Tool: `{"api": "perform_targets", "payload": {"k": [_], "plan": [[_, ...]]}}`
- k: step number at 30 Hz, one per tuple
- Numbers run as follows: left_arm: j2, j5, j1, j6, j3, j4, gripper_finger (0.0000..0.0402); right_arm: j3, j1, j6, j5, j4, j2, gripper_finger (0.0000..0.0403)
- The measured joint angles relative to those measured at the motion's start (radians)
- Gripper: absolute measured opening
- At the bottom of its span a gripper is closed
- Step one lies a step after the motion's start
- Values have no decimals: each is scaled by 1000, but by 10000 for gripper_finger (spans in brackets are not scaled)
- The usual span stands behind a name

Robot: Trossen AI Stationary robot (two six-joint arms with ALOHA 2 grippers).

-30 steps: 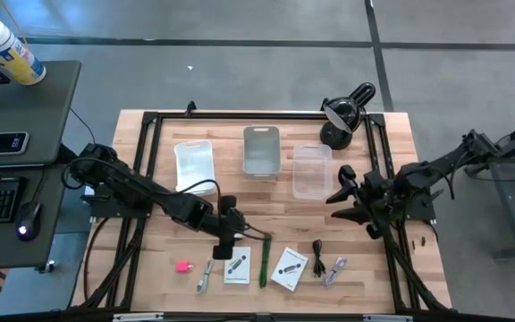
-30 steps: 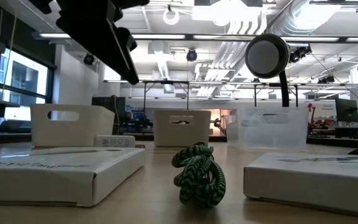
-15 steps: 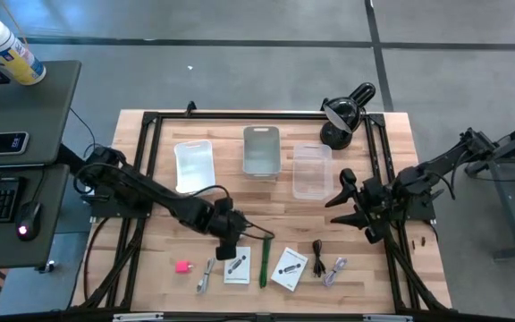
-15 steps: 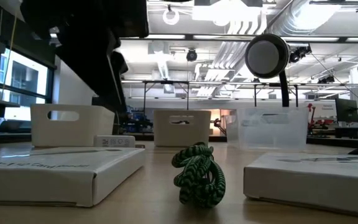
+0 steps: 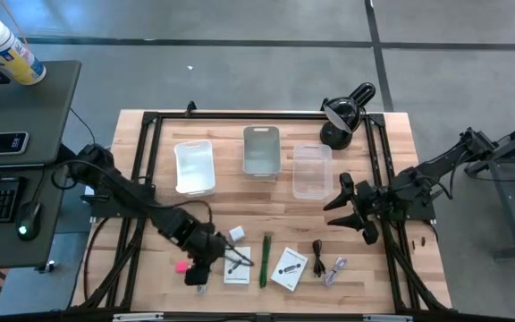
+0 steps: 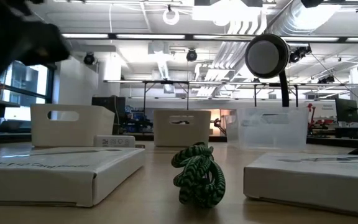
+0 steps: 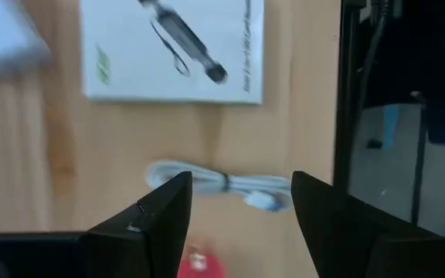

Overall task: Pick and place items into bin
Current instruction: Put the white USB cable into the white bin

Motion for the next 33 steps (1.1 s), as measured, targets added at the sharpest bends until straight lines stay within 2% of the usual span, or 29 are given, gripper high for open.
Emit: {"api": "perform_targets", "payload": {"k": [9,18,24,33], "plan": [[6,-177,-130,-331,0,5,209,0,-18,-57,71,5,0,183],[105,-197,-159,-636,0,46,209,0,-30,-36,94,7,0,183],[158,-173,-159,-685,0,53,209,0,-30,-19,94,7,0,183],[224,-225,-159,-650,-1,102,209,0,-30,-20,105,9,0,175]]}}
